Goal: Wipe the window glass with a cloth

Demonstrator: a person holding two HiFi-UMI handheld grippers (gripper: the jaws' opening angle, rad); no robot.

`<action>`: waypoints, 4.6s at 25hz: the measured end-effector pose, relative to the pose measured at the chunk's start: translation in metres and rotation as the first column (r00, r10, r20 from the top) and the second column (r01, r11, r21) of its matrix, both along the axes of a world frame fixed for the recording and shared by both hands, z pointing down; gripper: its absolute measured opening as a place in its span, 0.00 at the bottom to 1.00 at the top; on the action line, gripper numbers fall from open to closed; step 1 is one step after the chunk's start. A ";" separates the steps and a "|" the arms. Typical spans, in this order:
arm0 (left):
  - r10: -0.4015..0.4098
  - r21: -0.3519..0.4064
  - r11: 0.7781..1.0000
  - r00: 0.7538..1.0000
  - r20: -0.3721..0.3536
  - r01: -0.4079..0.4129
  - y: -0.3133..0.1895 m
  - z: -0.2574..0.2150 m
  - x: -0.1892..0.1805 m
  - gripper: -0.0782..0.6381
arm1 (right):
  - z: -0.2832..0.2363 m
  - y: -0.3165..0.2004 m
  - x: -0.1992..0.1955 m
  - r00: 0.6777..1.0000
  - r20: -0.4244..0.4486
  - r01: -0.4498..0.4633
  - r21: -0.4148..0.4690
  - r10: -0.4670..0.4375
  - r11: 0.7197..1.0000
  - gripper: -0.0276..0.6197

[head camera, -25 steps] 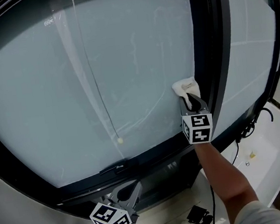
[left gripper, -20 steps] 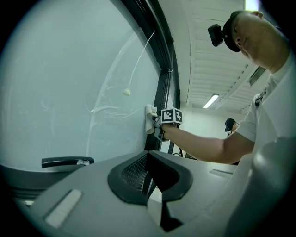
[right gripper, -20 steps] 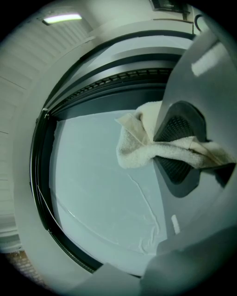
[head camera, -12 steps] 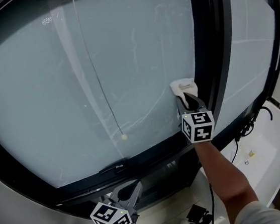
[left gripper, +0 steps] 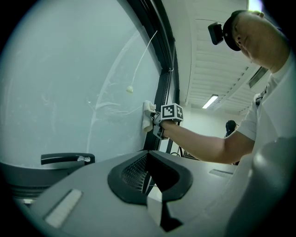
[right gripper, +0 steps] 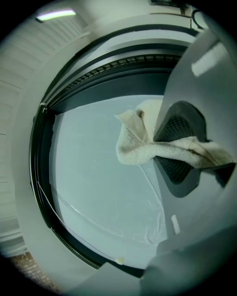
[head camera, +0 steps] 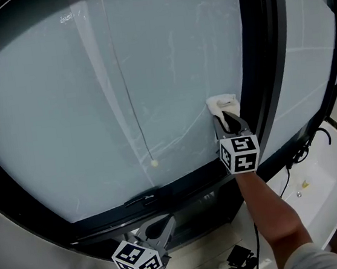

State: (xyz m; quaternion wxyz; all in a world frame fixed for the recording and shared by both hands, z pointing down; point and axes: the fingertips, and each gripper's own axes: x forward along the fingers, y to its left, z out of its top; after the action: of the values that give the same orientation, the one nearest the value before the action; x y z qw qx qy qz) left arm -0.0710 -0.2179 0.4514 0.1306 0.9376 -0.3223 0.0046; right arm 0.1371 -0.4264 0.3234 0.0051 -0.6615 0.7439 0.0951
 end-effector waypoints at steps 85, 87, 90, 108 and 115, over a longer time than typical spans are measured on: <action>-0.040 0.030 0.999 0.997 -0.068 0.042 0.043 -0.003 -0.112 0.13 | 0.001 0.060 -0.250 0.949 -0.021 0.312 -0.059 -0.314 0.948 0.18; -0.043 0.031 0.998 0.997 -0.069 0.045 0.042 -0.003 -0.109 0.13 | 0.002 0.060 -0.251 0.946 -0.027 0.320 -0.062 -0.322 0.945 0.18; -0.052 0.034 0.998 0.996 -0.071 0.055 0.041 -0.005 -0.105 0.13 | 0.001 0.060 -0.251 0.940 -0.034 0.338 -0.063 -0.340 0.939 0.18; -0.211 0.065 0.973 0.970 -0.121 0.220 0.021 -0.042 -0.098 0.13 | 0.013 0.092 -0.178 0.733 0.245 0.663 -0.046 -0.635 0.747 0.18; -0.271 0.118 0.951 0.954 -0.128 0.286 0.034 -0.051 -0.090 0.13 | 0.064 0.139 -0.126 0.738 0.334 0.646 -0.099 -0.586 0.757 0.18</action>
State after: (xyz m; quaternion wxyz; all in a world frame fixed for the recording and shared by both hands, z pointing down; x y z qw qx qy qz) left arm -0.1614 -0.1836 0.4008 0.0837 0.8881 -0.4435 -0.0875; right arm 0.0112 -0.2874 0.3876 0.0736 -0.3797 0.9182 -0.0859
